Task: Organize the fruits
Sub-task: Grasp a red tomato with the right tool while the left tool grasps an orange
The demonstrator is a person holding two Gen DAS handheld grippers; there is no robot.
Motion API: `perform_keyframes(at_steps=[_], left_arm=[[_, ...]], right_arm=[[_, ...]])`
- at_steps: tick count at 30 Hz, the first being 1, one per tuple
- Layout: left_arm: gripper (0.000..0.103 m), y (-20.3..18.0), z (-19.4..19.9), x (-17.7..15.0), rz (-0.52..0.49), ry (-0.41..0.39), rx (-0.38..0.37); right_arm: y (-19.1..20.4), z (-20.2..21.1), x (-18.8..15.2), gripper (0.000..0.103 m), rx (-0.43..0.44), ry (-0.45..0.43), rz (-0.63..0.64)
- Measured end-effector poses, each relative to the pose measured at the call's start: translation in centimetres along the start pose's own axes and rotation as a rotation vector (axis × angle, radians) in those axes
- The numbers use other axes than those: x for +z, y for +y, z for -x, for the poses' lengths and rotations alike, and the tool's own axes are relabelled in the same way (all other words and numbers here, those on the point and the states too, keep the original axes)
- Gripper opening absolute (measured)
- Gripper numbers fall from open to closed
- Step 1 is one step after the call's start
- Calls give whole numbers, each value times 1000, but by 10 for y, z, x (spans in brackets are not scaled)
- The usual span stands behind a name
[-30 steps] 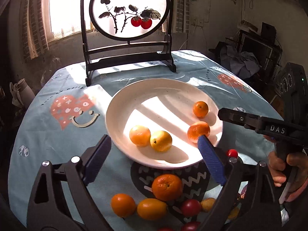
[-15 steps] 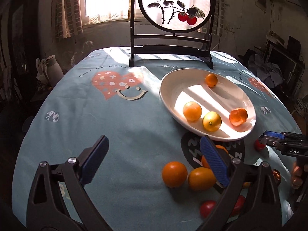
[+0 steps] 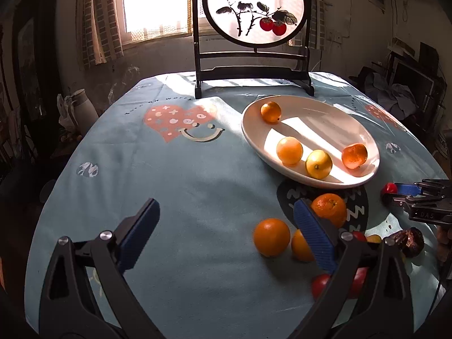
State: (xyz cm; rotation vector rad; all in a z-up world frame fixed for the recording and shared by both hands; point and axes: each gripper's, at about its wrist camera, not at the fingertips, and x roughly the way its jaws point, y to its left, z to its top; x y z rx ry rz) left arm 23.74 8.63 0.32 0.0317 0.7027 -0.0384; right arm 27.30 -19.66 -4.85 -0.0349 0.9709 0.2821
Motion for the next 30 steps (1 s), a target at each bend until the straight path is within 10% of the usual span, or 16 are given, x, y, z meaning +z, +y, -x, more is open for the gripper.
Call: perform_keyframes(at_steps=[7, 19, 30], left_arm=[[94, 2, -7, -5, -8, 50, -59], [52, -11, -17, -19, -128, 112, -149], [49, -16, -35, -18, -109, 157, -242]], right_arm=[[-10, 8, 2, 31, 55, -37, -64], [-12, 6, 0, 31, 69, -24, -90], [-12, 4, -1, 31, 70, -17, -91]])
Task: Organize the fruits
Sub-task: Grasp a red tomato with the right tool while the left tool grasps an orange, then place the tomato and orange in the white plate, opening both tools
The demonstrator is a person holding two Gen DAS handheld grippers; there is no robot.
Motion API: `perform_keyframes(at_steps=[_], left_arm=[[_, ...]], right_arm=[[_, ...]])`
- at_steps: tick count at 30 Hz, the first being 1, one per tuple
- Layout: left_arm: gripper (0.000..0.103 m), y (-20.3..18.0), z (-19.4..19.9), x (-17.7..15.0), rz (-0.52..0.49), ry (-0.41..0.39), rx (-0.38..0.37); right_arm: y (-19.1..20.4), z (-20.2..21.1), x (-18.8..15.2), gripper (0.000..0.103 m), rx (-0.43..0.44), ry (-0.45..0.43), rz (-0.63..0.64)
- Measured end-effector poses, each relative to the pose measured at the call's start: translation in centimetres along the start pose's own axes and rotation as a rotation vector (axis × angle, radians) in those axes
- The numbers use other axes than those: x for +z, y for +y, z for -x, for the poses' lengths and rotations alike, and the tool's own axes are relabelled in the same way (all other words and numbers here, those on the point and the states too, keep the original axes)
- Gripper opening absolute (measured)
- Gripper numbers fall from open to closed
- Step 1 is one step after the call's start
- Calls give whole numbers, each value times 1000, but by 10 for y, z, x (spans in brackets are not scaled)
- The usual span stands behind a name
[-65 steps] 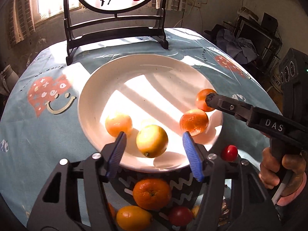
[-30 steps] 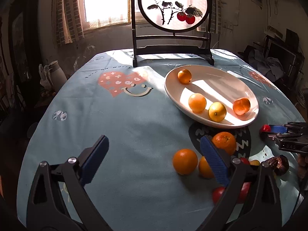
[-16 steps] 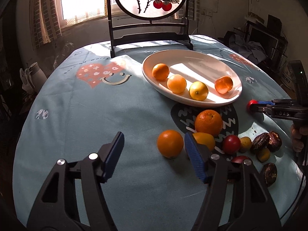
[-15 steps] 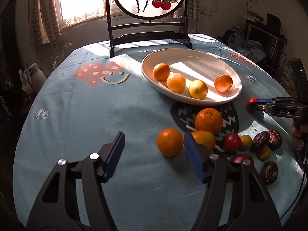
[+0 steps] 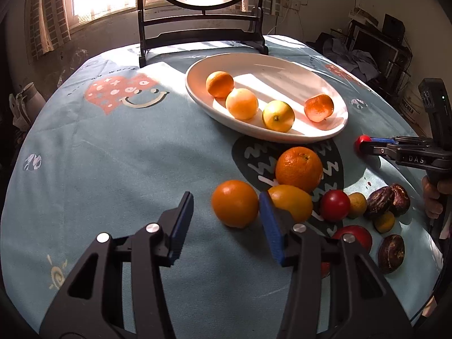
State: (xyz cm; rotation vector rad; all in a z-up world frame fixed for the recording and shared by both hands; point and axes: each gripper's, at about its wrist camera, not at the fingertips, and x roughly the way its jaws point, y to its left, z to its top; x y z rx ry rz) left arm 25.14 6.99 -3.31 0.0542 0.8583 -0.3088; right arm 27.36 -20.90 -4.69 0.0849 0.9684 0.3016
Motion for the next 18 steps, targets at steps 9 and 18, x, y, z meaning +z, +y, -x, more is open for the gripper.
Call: perform_keyframes(at_steps=[9, 18], left_arm=[[50, -1, -18, 8, 28, 22, -21], [39, -5, -12, 2, 37, 41, -17]], right_arm=[[2, 0, -2, 31, -4, -3, 4], [0, 4, -1, 31, 48, -10, -12]])
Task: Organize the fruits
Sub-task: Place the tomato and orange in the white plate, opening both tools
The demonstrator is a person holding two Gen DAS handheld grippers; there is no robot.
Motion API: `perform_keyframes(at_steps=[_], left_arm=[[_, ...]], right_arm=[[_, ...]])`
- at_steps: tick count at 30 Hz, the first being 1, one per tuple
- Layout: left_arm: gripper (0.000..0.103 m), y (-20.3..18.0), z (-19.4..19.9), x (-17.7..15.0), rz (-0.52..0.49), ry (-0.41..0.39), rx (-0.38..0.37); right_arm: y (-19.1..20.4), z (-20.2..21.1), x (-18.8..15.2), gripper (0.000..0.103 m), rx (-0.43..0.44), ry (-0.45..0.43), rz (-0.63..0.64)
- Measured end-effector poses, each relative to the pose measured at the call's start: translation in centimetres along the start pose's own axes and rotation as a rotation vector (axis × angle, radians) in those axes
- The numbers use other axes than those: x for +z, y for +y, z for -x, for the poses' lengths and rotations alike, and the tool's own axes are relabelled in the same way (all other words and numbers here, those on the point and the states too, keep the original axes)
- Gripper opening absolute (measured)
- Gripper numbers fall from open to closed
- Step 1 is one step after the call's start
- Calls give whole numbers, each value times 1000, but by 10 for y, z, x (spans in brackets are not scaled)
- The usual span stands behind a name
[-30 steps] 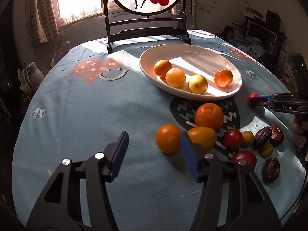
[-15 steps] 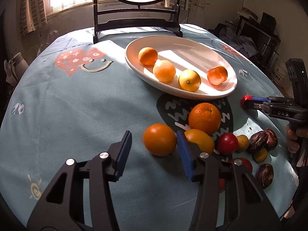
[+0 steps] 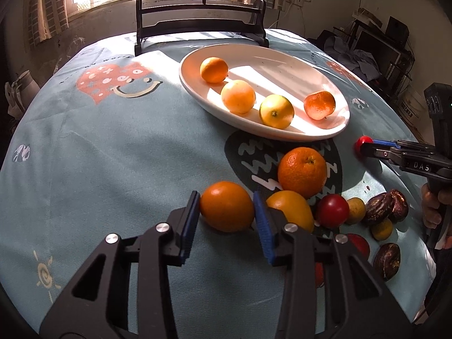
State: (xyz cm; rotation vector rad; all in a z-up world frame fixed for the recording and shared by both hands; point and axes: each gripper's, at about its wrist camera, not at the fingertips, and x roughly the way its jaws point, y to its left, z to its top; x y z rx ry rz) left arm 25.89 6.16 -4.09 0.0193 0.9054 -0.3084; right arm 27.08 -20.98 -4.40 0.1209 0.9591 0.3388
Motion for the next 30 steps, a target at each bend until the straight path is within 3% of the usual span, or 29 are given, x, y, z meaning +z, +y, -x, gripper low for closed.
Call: perform_keyframes(at_steps=[5, 10, 15, 23, 29, 30], left_arm=[[39, -3, 13, -1, 5, -56, 38], [39, -4, 33, 15, 54, -164, -21], [39, -20, 24, 55, 53, -200, -30], [39, -42, -25, 109, 20, -146, -14], [40, -47, -45, 118, -5, -116, -2], [40, -48, -45, 117, -6, -114, 4]], right_arm=[[3, 8, 3, 31, 115, -28, -19], [10, 27, 12, 31, 217, -164, -14], [13, 30, 39, 31, 224, -277, -17], [4, -11, 80, 31, 162, -251, -29], [-4, -32, 89, 32, 162, -209, -49], [-4, -33, 88, 37, 167, -204, -49]])
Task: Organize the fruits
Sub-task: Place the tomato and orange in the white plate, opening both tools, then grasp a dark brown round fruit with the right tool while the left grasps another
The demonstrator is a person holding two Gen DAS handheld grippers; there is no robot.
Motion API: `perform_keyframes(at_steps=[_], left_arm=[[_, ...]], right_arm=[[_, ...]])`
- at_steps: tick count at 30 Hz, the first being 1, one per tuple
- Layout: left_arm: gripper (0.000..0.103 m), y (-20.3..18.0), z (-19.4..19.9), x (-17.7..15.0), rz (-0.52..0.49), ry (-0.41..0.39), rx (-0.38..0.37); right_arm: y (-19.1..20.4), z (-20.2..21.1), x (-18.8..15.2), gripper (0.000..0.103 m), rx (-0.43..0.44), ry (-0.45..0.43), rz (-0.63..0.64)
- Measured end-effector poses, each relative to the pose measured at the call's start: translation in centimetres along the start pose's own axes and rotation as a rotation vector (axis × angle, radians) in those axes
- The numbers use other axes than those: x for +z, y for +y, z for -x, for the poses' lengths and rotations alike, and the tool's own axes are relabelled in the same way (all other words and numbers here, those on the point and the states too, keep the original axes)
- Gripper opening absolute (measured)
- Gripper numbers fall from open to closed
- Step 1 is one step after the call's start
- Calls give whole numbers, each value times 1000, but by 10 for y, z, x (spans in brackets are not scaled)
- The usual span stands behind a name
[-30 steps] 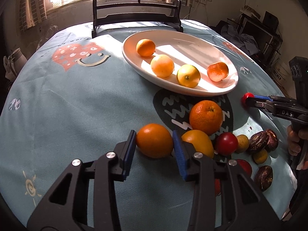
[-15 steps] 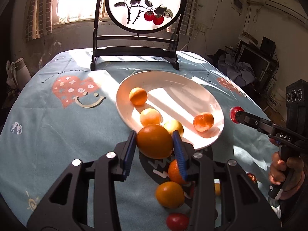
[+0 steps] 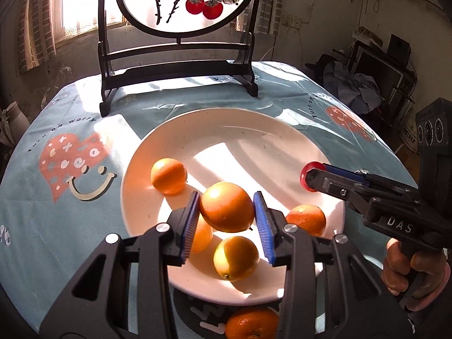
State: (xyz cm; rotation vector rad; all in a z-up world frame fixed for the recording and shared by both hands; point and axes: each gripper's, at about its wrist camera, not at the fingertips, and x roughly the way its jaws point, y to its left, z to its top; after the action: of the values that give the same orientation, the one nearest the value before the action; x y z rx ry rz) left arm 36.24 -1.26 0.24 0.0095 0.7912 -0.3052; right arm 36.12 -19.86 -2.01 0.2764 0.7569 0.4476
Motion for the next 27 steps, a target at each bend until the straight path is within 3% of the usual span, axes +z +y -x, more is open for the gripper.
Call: perform_keyframes(at_steps=[1, 2, 3, 4, 8, 12, 18, 23, 27], left_arm=[[45, 0, 1, -1, -4, 1, 13], [60, 0, 4, -1, -7, -2, 36], [89, 0, 10, -2, -7, -26, 66], [92, 1, 20, -5, -9, -60, 90], [95, 4, 50, -20, -20, -76, 83], [98, 10, 68, -47, -7, -81, 130], [98, 31, 81, -74, 69, -61, 191], [98, 50, 88, -82, 156, -49, 200], [98, 57, 99, -83, 208, -68, 155]], right_arm=[[0, 0, 0, 49, 2, 6, -2], [1, 2, -1, 52, 5, 7, -8], [1, 5, -1, 52, 11, 9, -13], [2, 10, -3, 52, 22, 7, -15], [9, 35, -13, 52, 32, -13, 15], [23, 53, -34, 52, 43, -3, 74], [34, 68, -67, 52, 74, 68, 119], [34, 96, -90, 52, 43, 83, 189], [40, 108, -119, 52, -25, 174, 265]])
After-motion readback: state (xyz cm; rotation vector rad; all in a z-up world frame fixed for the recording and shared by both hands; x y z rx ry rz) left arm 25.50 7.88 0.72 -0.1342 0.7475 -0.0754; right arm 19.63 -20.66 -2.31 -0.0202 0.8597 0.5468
